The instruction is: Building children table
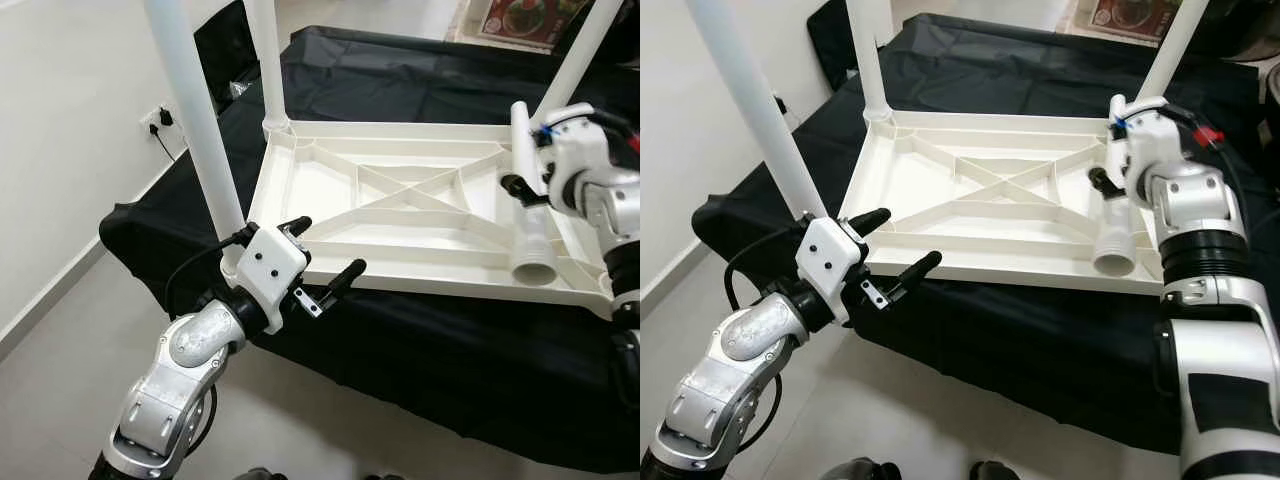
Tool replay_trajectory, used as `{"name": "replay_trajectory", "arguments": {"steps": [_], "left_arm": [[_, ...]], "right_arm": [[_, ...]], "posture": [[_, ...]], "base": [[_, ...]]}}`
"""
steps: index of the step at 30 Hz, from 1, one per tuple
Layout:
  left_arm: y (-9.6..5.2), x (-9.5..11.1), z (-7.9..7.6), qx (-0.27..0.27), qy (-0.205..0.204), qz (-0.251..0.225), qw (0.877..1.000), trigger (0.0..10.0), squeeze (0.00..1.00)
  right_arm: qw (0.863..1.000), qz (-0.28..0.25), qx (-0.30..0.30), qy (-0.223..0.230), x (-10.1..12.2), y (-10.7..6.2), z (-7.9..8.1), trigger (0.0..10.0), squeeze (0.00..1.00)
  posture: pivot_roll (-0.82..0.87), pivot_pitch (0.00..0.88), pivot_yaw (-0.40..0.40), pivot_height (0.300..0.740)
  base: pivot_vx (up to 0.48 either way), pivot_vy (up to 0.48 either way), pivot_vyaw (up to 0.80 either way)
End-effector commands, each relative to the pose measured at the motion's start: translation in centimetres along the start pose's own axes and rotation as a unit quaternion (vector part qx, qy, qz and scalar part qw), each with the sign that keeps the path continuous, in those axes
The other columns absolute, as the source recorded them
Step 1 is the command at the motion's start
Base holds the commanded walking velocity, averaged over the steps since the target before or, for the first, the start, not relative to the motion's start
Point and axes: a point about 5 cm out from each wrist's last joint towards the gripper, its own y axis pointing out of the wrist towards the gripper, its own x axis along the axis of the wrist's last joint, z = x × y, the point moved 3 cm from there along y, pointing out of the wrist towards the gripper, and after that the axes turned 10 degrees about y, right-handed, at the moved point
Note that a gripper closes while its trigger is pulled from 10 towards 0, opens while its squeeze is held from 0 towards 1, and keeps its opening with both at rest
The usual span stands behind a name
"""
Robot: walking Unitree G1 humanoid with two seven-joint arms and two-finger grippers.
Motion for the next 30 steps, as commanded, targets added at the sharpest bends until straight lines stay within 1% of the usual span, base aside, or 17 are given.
{"name": "replay_trajectory", "arguments": {"steps": [1,5,7,8,9,10,14,17,19,20,21,23,25,26,27,29,30], "left_arm": [[-0.2,-0.3,-0.3,-0.001,0.001,0.009,1.000,10.0,0.00],[-0.2,-0.3,-0.3,-0.001,0.001,0.009,1.000,10.0,0.00],[-0.1,-0.2,-0.4,-0.002,0.002,0.008,1.000,10.0,0.00],[-0.1,-0.2,-0.4,-0.002,0.002,0.008,1.000,10.0,0.00],[-0.1,-0.2,-0.4,-0.002,0.003,0.007,1.000,10.0,0.00],[-0.1,-0.2,-0.4,-0.002,0.003,0.007,1.000,10.0,0.00],[0.0,-0.1,-0.4,-0.001,0.005,0.004,1.000,10.0,0.00],[0.0,0.0,-0.4,-0.001,0.005,0.004,1.000,10.0,0.00],[0.0,0.0,-0.5,-0.001,0.005,0.003,1.000,10.0,0.00],[-0.1,0.0,-0.4,0.000,0.005,0.004,1.000,10.0,0.00],[-0.1,0.0,-0.4,0.000,0.005,0.004,1.000,10.0,0.00],[-0.1,0.0,-0.4,0.001,0.006,0.005,1.000,10.0,0.00],[-0.1,0.0,-0.4,0.001,0.004,0.005,1.000,10.0,0.00],[-0.1,0.0,-0.5,0.000,0.004,0.006,1.000,10.0,0.00],[-0.1,0.0,-0.5,0.000,0.004,0.006,1.000,10.0,0.00],[-0.1,0.0,-0.6,-0.002,0.003,0.005,1.000,10.0,0.00],[-0.1,0.0,-0.7,-0.002,0.003,0.005,1.000,10.0,0.00]], "right_arm": [[0.999,0.028,-0.025,0.017,-0.8,-0.1,-1.3,10.0,0.00],[0.997,0.071,-0.007,0.037,-2.6,0.0,-1.0,10.0,0.00],[0.989,0.119,0.028,0.083,-4.4,0.1,0.0,10.0,0.00],[0.989,0.119,0.028,0.083,-4.4,0.1,0.0,10.0,0.00],[0.983,0.139,0.046,0.109,-5.2,0.1,0.5,10.0,0.00],[0.983,0.139,0.046,0.109,-5.2,0.1,0.5,10.0,0.00],[0.971,0.156,0.084,0.163,-5.8,0.3,2.0,10.0,0.00],[0.969,0.155,0.087,0.169,-5.6,0.3,2.2,10.0,0.00],[0.971,0.122,0.084,0.189,-4.4,0.5,2.2,10.0,0.00],[0.973,0.090,0.067,0.202,-3.2,0.5,1.6,10.0,0.00],[0.973,0.090,0.067,0.202,-3.2,0.5,1.6,10.0,0.00],[0.974,0.029,0.041,0.222,-0.9,0.3,0.5,10.0,0.00],[0.974,-0.008,0.032,0.225,0.5,0.0,0.0,10.0,0.00],[0.972,-0.027,0.040,0.230,1.5,-0.2,0.4,10.0,0.00],[0.972,-0.027,0.040,0.230,1.5,-0.2,0.4,10.0,0.00],[0.971,-0.043,0.072,0.223,2.8,-0.5,1.9,10.0,0.00],[0.971,-0.040,0.093,0.217,3.1,-0.6,3.2,10.0,0.00]], "posture": [[-0.07,0.136,-0.057,0.740],[-0.07,0.134,-0.055,0.740],[-0.07,0.133,-0.054,0.740],[-0.07,0.133,-0.054,0.740],[-0.07,0.132,-0.056,0.740],[-0.07,0.132,-0.056,0.740],[-0.07,0.128,-0.055,0.740],[-0.07,0.127,-0.057,0.740],[-0.06,0.127,-0.060,0.740],[-0.06,0.127,-0.061,0.740],[-0.06,0.127,-0.061,0.740],[-0.06,0.127,-0.060,0.740],[-0.06,0.127,-0.060,0.740],[-0.06,0.129,-0.056,0.740],[-0.06,0.129,-0.056,0.740],[-0.06,0.128,-0.054,0.740],[-0.06,0.125,-0.054,0.740]], "base": [[0.000,0.000,0.00],[0.000,0.000,0.00],[0.000,0.000,0.00],[0.000,0.000,0.00],[0.000,0.000,0.00],[0.000,0.000,0.00],[0.000,0.000,0.00],[0.000,0.000,0.00],[0.000,0.000,0.00],[0.000,0.000,0.00],[0.000,0.000,0.00],[0.000,0.000,0.00],[0.000,0.000,0.00],[0.000,0.000,0.00],[0.000,0.000,0.00],[0.000,0.000,0.00],[0.000,0.000,0.00]]}}
